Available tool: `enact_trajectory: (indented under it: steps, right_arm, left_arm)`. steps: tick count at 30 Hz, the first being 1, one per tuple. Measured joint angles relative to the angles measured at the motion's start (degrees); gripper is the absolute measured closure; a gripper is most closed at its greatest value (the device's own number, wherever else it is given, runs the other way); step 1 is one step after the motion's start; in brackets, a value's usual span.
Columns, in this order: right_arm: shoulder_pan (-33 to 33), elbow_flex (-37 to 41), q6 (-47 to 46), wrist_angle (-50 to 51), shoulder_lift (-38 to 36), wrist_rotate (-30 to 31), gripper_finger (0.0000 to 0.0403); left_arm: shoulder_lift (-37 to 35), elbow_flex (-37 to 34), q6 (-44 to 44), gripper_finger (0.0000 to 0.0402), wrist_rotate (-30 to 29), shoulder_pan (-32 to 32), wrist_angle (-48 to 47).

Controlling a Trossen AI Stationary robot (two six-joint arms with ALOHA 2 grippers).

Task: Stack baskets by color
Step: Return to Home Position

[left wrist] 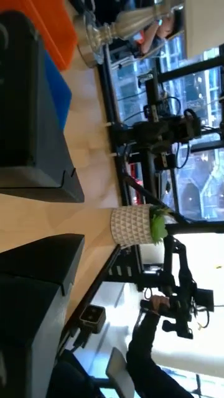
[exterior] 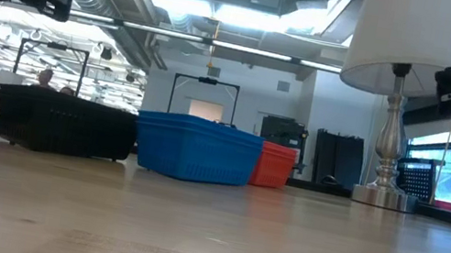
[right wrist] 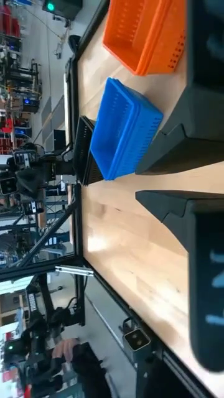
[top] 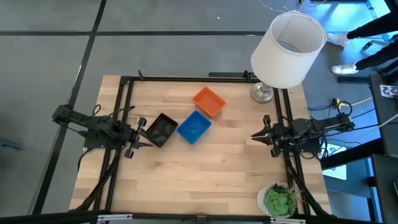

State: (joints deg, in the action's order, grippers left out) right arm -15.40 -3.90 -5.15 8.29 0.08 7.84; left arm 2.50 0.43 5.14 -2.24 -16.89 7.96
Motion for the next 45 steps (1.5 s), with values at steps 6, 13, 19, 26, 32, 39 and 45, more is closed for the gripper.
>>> enact_trajectory:
  steps: [6,13,19,26,32,39,45]
  right_arm:
    - [0.0,0.0,5.7,0.0,0.1,-0.5,0.0352]
    - [0.0,0.0,8.6,0.1,0.1,-0.5,0.0352]
    - [0.0,0.0,8.5,0.1,0.2,-0.6,0.0352]
    - [0.0,0.0,8.4,0.6,0.2,-6.4,0.0352]
    - [0.0,0.0,8.4,0.8,0.2,-9.5,0.0352]
    - [0.0,0.0,8.7,0.8,0.2,-9.5,0.0352]
    - [0.0,0.0,7.0,0.8,0.2,-9.5,0.0352]
  left_arm:
    - [0.0,0.0,-0.1,0.0317,-0.2,1.8,-4.5]
    - [0.0,0.0,1.2,0.0317,-0.2,4.3,-6.5]
    - [0.0,0.0,1.5,0.0317,-0.3,5.6,-6.6]
    - [0.0,0.0,1.4,0.0317,-0.3,5.8,-6.6]
    - [0.0,0.0,1.4,0.0317,-0.3,5.7,-6.6]
    - [0.0,0.0,1.4,0.0317,-0.2,5.7,-6.7]
    - [0.0,0.0,1.4,0.0317,-0.2,5.7,-6.7]
